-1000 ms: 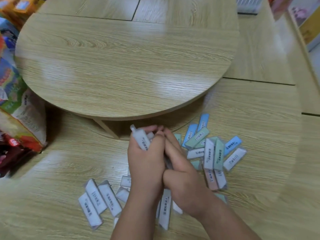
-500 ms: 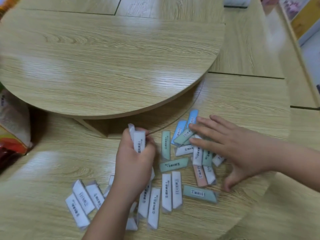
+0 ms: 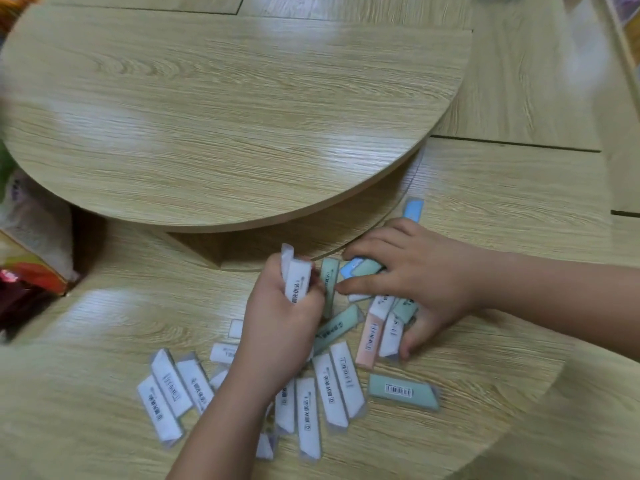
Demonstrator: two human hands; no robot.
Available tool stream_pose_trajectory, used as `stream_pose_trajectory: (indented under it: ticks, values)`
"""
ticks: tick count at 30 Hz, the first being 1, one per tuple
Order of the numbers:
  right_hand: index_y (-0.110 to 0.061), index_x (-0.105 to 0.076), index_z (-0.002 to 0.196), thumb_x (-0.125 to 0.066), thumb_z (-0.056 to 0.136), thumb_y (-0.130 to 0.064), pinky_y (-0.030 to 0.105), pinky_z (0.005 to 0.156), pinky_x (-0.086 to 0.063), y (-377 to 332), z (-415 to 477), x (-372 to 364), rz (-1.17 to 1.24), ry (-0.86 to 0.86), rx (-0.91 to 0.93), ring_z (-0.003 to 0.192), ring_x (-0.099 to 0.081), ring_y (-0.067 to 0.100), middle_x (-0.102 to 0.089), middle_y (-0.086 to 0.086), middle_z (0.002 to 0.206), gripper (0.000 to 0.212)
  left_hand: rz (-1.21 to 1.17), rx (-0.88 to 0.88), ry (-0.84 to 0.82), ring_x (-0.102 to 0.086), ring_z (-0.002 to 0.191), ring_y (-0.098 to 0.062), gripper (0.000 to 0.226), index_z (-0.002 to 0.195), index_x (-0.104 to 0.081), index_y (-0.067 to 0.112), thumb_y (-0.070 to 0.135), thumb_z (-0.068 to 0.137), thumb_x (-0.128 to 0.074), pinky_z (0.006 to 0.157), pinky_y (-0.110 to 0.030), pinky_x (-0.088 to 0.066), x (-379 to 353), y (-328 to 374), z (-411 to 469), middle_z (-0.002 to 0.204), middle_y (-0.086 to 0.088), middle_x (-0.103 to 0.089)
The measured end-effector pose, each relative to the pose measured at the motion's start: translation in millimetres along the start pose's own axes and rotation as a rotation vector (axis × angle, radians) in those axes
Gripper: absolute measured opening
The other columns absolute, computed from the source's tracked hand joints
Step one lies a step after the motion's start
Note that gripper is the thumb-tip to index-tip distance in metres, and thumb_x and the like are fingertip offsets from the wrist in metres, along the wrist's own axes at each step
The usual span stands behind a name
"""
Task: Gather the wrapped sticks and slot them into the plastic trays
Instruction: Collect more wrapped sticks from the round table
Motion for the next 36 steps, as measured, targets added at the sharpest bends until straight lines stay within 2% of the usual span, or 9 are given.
stream_pose_trajectory:
  ticks: [4,11,15,20,25,28,31,33,36]
  values:
    - [-0.034,-0.056,0.130,-0.047,0.073,-0.087,0.041,0.082,-0.041,-3.9,6.4,-0.3,-0.002,0.069,-0.075,0.105,-0.052,0.028,-0.053,0.008,0.123,0.079,-0.009,-0.011,0.076,-0.058,0.061,-0.002,0.020,0.087,-0.055,0.032,0.015,0.083,-0.066,0.052,-0.014,-0.045,-8.7,-0.2,-4.9,0.080,0.007,-0.063]
    - [-0.026,-0.061,0.125,-0.053,0.081,-0.062,0.039,0.075,-0.046,-17.0,10.8,-5.0,0.004,0.165,-0.189,0.093,-0.057,0.028,-0.059,0.007,0.111,0.057,-0.004,-0.027,0.146,-0.057,0.058,0.002,0.017,0.087,-0.050,0.035,0.027,0.075,-0.059,0.048,-0.009,-0.039,-21.1,3.8,-8.9,0.072,0.023,-0.061]
    - [-0.021,-0.060,0.126,-0.064,0.075,-0.048,0.034,0.065,-0.046,-24.8,13.2,-5.3,0.061,0.242,-0.242,0.081,-0.058,0.026,-0.061,0.004,0.096,0.058,-0.041,-0.018,0.161,-0.056,0.056,0.001,0.024,0.088,-0.049,0.039,0.020,0.078,-0.061,0.049,-0.010,-0.040,-25.9,5.4,-11.2,0.071,0.021,-0.061]
    - [-0.020,-0.067,0.122,-0.074,0.072,-0.046,0.030,0.057,-0.046,-29.3,10.1,-6.6,0.087,0.341,-0.272,0.076,-0.062,0.025,-0.065,0.002,0.090,0.056,-0.062,-0.012,0.176,-0.055,0.053,0.000,0.031,0.084,-0.050,0.040,0.012,0.085,-0.063,0.047,-0.011,-0.042,-24.3,5.6,-9.1,0.067,0.017,-0.061]
    - [-0.014,-0.072,0.109,-0.051,0.075,-0.038,0.032,0.046,-0.048,-24.7,8.5,-4.3,0.103,0.425,-0.365,0.064,-0.066,0.027,-0.067,0.003,0.076,0.047,-0.088,-0.021,0.197,-0.060,0.065,0.003,0.028,0.089,-0.053,0.038,0.013,0.088,-0.067,0.054,-0.007,-0.044,-19.3,4.8,-6.7,0.083,0.013,-0.064]
    - [-0.011,-0.072,0.105,-0.069,0.073,-0.027,0.032,0.046,-0.048,-20.4,9.2,0.4,0.130,0.442,-0.420,0.062,-0.067,0.028,-0.069,0.006,0.075,0.036,-0.105,-0.015,0.184,-0.060,0.063,0.004,0.027,0.091,-0.054,0.039,0.016,0.089,-0.068,0.052,-0.007,-0.043,-16.7,5.0,-6.3,0.080,0.014,-0.064]
    - [-0.017,-0.070,0.105,-0.065,0.075,-0.024,0.027,0.052,-0.041,-28.4,10.5,8.4,0.303,0.575,-0.533,0.063,-0.065,0.025,-0.069,-0.001,0.076,0.031,-0.178,-0.012,0.160,-0.061,0.063,0.004,0.025,0.094,-0.056,0.040,0.021,0.088,-0.070,0.054,-0.007,-0.044,-17.4,11.1,-6.7,0.075,0.018,-0.065]
    - [-0.031,-0.063,0.111,-0.058,0.083,-0.031,0.025,0.057,-0.044,-41.9,11.7,15.6,0.555,0.694,-0.626,0.067,-0.061,0.010,-0.065,-0.012,0.079,0.028,-0.260,-0.016,0.124,-0.065,0.069,0.001,0.025,0.096,-0.057,0.047,0.030,0.084,-0.072,0.059,-0.010,-0.047,-20.0,18.6,-8.1,0.082,0.016,-0.068]
    - [-0.044,-0.054,0.116,-0.054,0.089,-0.037,0.010,0.057,-0.041,-66.7,17.6,20.2,0.887,0.821,-0.684,0.068,-0.062,0.003,-0.063,-0.021,0.076,0.027,-0.411,-0.006,0.089,-0.072,0.076,-0.005,0.023,0.103,-0.060,0.042,0.037,0.083,-0.070,0.061,-0.016,-0.053,-27.4,29.3,-12.8,0.088,0.011,-0.074]
Point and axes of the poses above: each hand's wrist, its own z-axis towards the middle knuckle, its own x-axis out of the back of the hand, y = z × x, the point moved 1 cm from there along z, towards the middle knuckle
